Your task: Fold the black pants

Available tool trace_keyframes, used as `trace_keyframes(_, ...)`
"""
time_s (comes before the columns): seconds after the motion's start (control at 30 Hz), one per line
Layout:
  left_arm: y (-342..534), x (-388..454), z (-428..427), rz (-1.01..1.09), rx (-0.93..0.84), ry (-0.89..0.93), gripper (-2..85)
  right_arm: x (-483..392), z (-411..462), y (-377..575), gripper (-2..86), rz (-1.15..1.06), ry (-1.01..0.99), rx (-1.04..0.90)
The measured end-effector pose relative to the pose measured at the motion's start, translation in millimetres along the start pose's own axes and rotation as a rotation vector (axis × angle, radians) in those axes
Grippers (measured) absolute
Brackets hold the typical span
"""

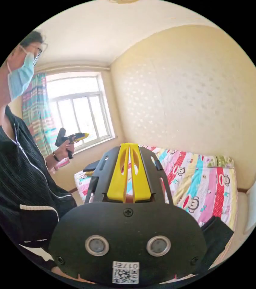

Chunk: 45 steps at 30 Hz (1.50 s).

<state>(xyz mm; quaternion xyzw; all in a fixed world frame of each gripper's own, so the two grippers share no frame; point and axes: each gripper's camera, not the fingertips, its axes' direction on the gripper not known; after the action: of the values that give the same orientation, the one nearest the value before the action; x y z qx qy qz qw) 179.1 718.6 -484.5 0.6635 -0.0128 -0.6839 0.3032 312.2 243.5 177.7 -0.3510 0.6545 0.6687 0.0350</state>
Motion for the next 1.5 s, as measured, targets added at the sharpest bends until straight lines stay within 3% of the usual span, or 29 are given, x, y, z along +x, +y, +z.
trace_keyframes(0.1,44,48,-69,0.294,0.085,-0.336,0.1,-74,73,-5,1.5,-0.168,0.000,-0.099)
trace_keyframes(0.2,82,76,-124,0.461,0.143,-0.600,2.9,-137,126,-6,3.6,-0.251,-0.002,-0.040)
trace_keyframes(0.3,113,68,-191,0.377,0.363,-0.721,7.4,-188,181,-14,11.5,-0.284,-0.018,0.033)
trace_keyframes(0.37,128,48,-234,0.310,0.440,-0.672,6.7,-219,228,-22,13.0,-0.290,-0.115,0.057)
trace_keyframes(0.5,138,-7,-301,0.188,0.311,-0.714,4.6,-262,299,-34,10.5,-0.349,-0.242,-0.019)
trace_keyframes(0.6,142,-47,-326,0.165,0.197,-0.883,5.7,-274,349,-27,12.0,-0.185,-0.231,0.082)
trace_keyframes(0.73,148,-138,-344,0.122,0.055,-1.031,8.4,-275,448,-11,12.7,-0.029,-0.443,-0.128)
trace_keyframes(0.83,158,-240,-366,-0.062,0.056,-0.946,9.1,-270,496,9,13.8,0.091,-0.581,-0.156)
trace_keyframes(0.93,170,-364,-380,-0.271,0.034,-0.899,10.4,-261,529,24,14.1,0.145,-0.516,-0.189)
trace_keyframes(1.1,186,-542,-371,-0.401,-0.080,-0.938,12.6,-231,560,43,13.5,0.228,-0.459,-0.230)
trace_keyframes(1.23,207,-667,-362,-0.615,-0.077,-0.778,13.4,-208,586,64,12.8,0.295,-0.440,-0.323)
trace_keyframes(1.4,226,-717,-365,-0.793,0.080,-0.700,9.6,-195,595,72,11.6,0.331,-0.460,-0.338)
trace_keyframes(1.5,228,-725,-379,-0.881,0.110,-0.554,4.8,-189,590,69,10.4,0.335,-0.465,-0.302)
